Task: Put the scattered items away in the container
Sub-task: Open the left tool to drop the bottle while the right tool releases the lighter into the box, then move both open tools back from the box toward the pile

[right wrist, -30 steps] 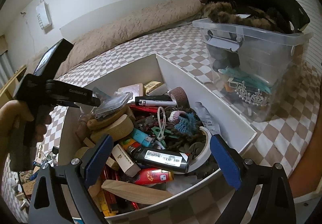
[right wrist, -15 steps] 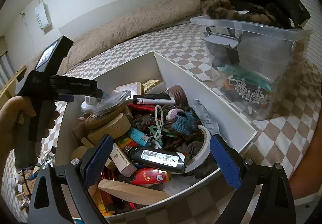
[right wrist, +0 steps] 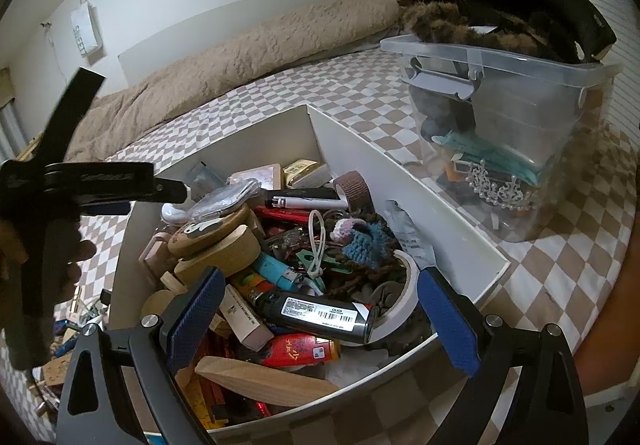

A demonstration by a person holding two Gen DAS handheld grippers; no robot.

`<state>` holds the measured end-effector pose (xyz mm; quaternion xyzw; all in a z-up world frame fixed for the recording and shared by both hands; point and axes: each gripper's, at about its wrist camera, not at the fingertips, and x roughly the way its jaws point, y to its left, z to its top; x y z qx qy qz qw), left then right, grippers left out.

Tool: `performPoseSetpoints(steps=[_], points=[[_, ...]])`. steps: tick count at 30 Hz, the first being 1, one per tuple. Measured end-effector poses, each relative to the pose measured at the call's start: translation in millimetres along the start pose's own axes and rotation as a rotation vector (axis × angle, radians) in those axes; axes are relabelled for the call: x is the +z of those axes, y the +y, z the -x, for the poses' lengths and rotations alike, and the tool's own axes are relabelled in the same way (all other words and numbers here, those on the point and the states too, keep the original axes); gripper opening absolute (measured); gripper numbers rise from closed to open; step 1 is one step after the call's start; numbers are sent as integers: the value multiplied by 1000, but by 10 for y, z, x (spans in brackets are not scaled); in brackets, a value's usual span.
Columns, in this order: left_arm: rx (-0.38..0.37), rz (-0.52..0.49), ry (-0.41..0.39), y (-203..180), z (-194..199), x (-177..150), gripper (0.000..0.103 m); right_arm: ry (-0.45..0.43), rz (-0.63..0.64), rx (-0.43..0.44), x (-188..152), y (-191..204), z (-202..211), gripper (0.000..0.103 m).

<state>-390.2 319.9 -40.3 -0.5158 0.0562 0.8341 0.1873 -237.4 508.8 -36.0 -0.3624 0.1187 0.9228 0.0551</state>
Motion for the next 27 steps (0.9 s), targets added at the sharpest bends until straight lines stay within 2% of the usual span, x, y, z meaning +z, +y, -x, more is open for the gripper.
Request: performPoseSetpoints(steps=[9,13,17,27], points=[[-41,-43,-53,12,274,-278,103,-30,19,-38,29,66,67,97],[-48,-57,-62,23,359,-383,103,-37,32,-48,34,103,83,103],[-54,-68,-78,61,457,-482,103,-42,45,-50,40,146,101,103],[-55,-46,-98,225,562,-647,103,-53,53,-56,41,220,122,103]])
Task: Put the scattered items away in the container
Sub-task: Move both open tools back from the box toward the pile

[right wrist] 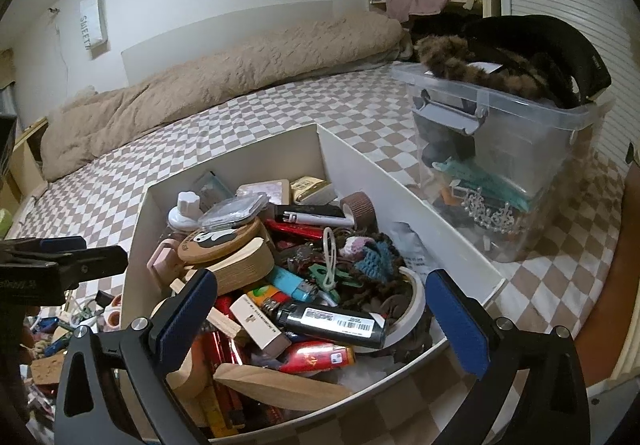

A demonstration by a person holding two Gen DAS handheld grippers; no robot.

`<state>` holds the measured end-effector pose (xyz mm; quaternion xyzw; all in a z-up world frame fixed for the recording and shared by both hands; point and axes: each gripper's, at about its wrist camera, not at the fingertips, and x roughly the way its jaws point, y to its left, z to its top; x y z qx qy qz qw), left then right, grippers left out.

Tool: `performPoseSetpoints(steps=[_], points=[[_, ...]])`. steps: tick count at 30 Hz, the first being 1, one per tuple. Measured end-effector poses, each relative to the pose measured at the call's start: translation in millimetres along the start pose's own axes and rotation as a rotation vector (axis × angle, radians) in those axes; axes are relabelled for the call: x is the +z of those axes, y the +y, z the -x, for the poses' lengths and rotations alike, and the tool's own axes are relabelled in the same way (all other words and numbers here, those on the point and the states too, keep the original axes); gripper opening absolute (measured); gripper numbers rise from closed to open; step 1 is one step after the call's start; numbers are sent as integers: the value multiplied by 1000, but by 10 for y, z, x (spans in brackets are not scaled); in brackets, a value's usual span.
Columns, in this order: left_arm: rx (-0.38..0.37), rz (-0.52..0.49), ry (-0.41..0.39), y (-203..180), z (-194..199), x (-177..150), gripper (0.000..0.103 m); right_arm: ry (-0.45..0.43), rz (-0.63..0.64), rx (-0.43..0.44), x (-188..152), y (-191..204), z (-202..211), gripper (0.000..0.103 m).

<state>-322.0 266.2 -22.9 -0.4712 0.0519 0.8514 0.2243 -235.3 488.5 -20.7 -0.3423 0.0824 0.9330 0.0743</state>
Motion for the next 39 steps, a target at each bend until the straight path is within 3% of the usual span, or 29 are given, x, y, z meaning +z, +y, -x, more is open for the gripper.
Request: performPoseSetpoints(steps=[11,21,39], points=[[24,38,-35,250,131,-147,103,-7,46,4,1,157,31,103],[60,130,-92,727,511,-344,103,-26,102,24,14,383,115,103],[165,265,-173,1658,1246,-972,103,-39,205,189,-22,1111,225,103]])
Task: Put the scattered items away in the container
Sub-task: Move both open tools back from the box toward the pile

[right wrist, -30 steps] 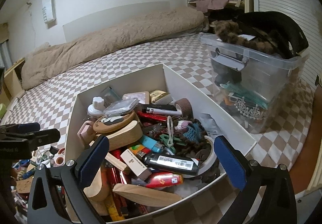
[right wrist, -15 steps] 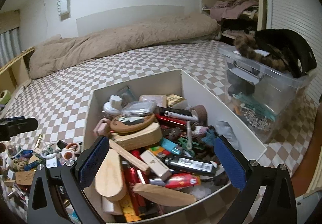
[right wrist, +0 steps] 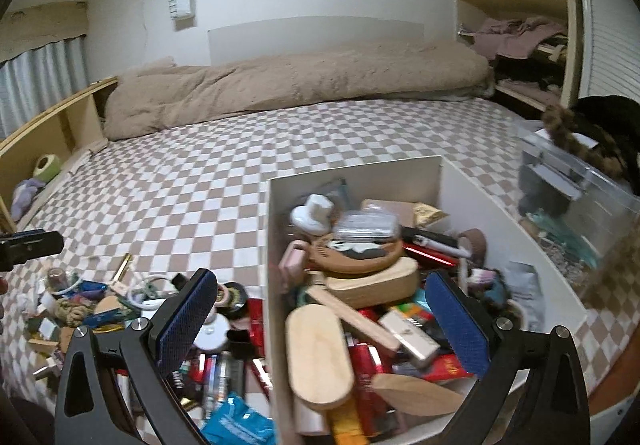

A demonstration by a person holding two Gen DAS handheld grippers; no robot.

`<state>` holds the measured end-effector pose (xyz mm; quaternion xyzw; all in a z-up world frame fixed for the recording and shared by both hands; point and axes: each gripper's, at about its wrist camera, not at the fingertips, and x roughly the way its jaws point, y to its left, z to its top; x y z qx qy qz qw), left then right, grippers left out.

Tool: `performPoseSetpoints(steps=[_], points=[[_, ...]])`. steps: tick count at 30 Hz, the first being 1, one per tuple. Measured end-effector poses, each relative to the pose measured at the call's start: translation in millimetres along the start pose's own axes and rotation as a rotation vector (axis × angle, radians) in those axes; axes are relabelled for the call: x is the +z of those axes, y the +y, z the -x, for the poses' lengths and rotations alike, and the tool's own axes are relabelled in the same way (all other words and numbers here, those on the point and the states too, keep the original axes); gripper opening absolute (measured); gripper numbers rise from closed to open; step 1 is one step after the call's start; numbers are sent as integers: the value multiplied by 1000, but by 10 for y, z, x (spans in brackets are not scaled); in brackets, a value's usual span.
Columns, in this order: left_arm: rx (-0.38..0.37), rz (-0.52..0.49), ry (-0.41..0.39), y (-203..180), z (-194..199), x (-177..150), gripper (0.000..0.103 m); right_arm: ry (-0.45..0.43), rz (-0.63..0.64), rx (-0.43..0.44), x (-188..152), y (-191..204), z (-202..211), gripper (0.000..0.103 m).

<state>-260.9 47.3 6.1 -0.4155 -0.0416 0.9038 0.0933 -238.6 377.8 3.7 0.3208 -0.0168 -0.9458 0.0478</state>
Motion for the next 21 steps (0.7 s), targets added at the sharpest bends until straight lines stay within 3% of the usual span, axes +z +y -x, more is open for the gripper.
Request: performPoseSetpoints(steps=[8,14,21], points=[[48,45,-32,360,220,-162,103,-6,12,62,17,264,38,103],[137,57,-90,563,432,-286,103,-23,48,116,2,536,145,103],[167,78,-115,742,619,-467,103,-29,67,166,-70,737,213,103]])
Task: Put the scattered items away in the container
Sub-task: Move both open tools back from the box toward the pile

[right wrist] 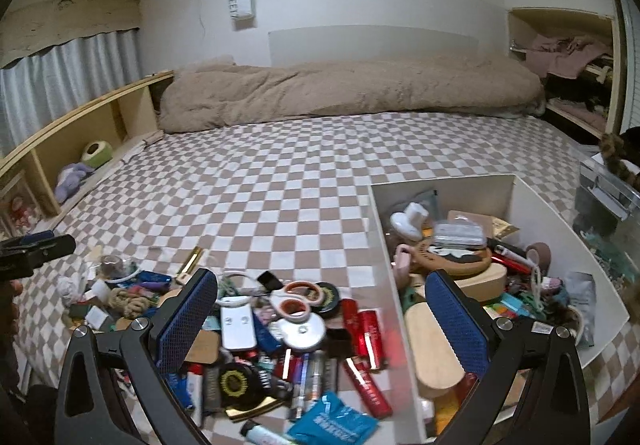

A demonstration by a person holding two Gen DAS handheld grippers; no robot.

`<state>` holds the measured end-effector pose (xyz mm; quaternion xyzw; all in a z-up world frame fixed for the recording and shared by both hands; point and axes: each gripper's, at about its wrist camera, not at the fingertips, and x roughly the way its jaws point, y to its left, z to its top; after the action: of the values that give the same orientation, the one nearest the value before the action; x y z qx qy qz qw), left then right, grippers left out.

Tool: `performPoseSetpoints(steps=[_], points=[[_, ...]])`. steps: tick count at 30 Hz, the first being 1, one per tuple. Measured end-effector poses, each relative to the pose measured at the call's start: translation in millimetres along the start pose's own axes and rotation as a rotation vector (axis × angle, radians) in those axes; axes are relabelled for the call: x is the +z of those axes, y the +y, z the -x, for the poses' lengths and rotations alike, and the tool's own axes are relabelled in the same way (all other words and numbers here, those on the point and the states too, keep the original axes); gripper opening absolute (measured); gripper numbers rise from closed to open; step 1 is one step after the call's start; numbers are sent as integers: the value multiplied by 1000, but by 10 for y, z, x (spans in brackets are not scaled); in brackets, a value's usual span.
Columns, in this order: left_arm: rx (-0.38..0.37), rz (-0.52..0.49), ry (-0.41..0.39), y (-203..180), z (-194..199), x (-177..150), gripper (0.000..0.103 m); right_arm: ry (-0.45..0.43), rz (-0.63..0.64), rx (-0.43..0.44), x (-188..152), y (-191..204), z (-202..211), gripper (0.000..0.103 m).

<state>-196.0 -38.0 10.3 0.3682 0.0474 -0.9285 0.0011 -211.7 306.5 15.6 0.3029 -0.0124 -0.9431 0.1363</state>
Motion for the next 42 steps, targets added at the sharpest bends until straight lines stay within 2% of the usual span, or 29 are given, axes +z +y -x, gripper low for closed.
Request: performPoseSetpoints(steps=[7,13,19,29,37,42], points=[[78,26,-4,120,55,-246,103,38,-8,34,-165,163,-71,103],[38,26,36,132,54,-573,103,94,29,49,-363,330,-134,103],[48,5,85,86,40,-902,103,150,4,53,-614,345,-233,103],[-10,57,187,69,-45,-1203,103,257,-34,76,-1006,340,-417,103],[-53,110,273,88,-100,-1443,103,291,-59,66,-1132,256,-507,103],[-127,189,343,147,-154,-1599,103,296,-87,57,-1174,176,-550,103]])
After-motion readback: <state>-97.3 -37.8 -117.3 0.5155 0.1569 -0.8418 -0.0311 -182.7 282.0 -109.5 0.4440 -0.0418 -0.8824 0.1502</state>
